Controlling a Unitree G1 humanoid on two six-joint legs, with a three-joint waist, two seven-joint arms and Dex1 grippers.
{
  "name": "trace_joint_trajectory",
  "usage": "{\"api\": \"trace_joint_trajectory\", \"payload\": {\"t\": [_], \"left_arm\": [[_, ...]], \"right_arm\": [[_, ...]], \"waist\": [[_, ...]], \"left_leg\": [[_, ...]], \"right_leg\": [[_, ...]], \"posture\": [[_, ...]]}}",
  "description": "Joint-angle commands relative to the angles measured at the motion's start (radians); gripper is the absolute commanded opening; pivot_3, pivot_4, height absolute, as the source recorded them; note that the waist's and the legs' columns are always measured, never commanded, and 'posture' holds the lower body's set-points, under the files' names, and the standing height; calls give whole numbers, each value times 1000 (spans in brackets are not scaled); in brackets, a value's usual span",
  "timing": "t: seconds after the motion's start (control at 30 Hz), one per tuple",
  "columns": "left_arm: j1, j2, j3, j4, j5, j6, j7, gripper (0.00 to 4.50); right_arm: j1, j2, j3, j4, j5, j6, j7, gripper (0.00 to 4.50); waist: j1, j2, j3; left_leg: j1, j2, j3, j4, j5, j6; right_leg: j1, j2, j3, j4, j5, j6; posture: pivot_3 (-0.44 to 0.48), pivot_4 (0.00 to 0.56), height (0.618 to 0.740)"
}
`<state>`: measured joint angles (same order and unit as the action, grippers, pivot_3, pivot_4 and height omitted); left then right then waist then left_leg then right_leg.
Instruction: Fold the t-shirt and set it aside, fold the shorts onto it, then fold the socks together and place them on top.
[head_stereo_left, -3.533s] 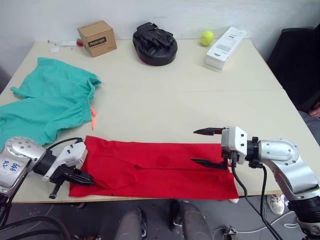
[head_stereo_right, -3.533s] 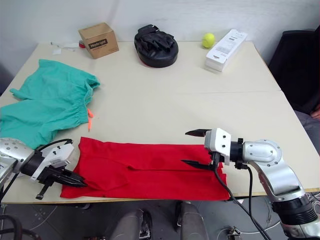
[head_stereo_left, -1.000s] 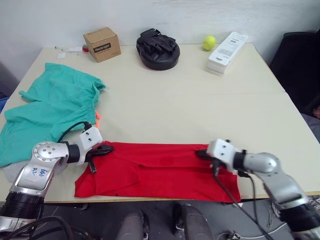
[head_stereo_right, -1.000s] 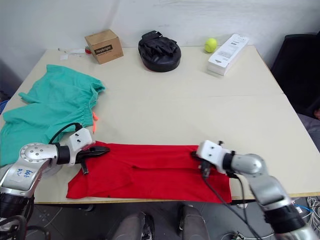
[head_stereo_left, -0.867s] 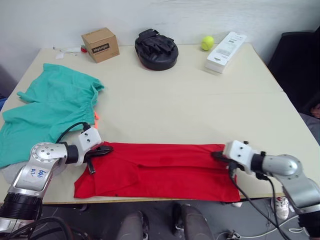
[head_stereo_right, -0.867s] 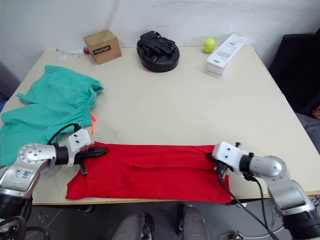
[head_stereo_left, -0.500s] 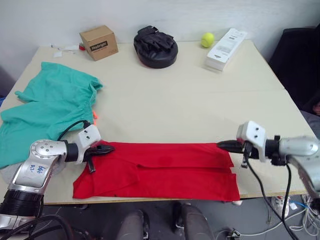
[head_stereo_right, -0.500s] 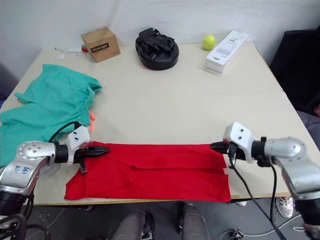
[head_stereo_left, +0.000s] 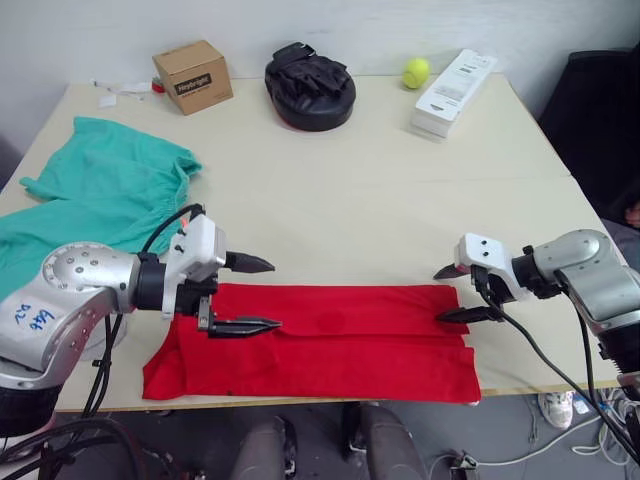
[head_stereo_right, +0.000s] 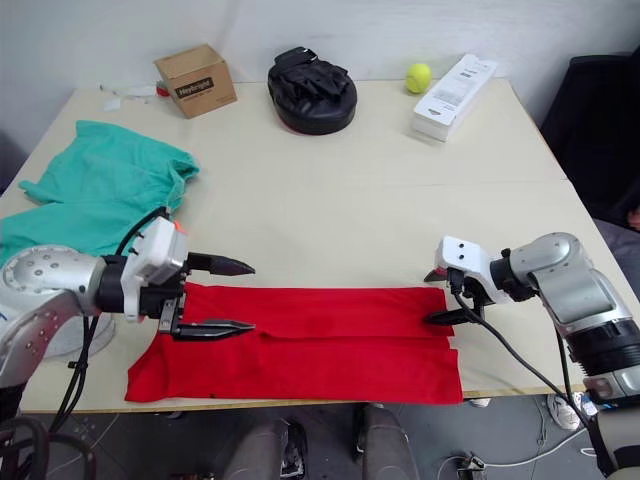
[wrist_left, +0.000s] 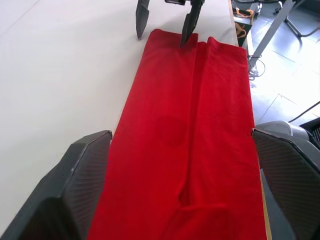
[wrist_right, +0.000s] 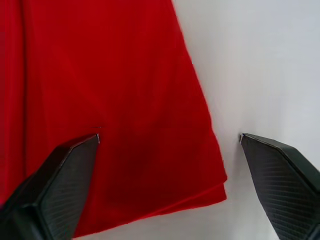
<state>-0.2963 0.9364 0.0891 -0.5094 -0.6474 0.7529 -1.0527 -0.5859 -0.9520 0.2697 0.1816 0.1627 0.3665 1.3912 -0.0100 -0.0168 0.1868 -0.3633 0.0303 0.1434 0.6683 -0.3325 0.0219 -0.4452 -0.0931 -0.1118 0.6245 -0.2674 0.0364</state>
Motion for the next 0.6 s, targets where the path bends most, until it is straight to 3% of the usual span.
{"api": "trace_joint_trajectory", "payload": {"t": [0.03,0.1,0.2,0.5,0.57,0.6], "left_arm": [[24,11,6,-40,24,-24,25,4486],[23,5,7,-47,33,-29,44,4486],[12,0,-1,-50,40,-26,67,4500],[-12,1,-10,-58,36,-26,94,4500],[-15,1,-12,-57,35,-28,97,4500],[-17,0,-14,-55,37,-29,99,4500]], "right_arm": [[-22,17,2,-1,-19,-32,19,4500],[-21,31,11,12,-42,-55,12,4500],[-18,59,24,43,-80,-67,-12,3907],[-11,85,25,71,-119,-119,-8,783],[-29,85,26,84,-129,-145,-2,150],[-45,88,28,96,-133,-158,4,69]], "waist": [[2,-1,1],[5,-2,1],[5,-2,1],[4,-3,0],[4,-3,0],[3,-3,0]], "left_leg": [[0,0,0,0,1,-1],[0,0,-1,1,1,-2],[1,0,-1,1,2,-2],[4,0,0,-1,3,-4],[4,0,0,-1,3,-3],[5,0,0,0,3,-3]], "right_leg": [[0,0,0,0,0,0],[0,0,0,1,0,0],[1,0,0,2,1,-1],[2,0,1,3,1,-2],[2,0,2,3,2,-2],[2,0,2,3,2,-3]], "posture": [[0,150,740],[0,150,740],[0,150,740],[0,150,740],[0,150,740],[0,150,740]]}}
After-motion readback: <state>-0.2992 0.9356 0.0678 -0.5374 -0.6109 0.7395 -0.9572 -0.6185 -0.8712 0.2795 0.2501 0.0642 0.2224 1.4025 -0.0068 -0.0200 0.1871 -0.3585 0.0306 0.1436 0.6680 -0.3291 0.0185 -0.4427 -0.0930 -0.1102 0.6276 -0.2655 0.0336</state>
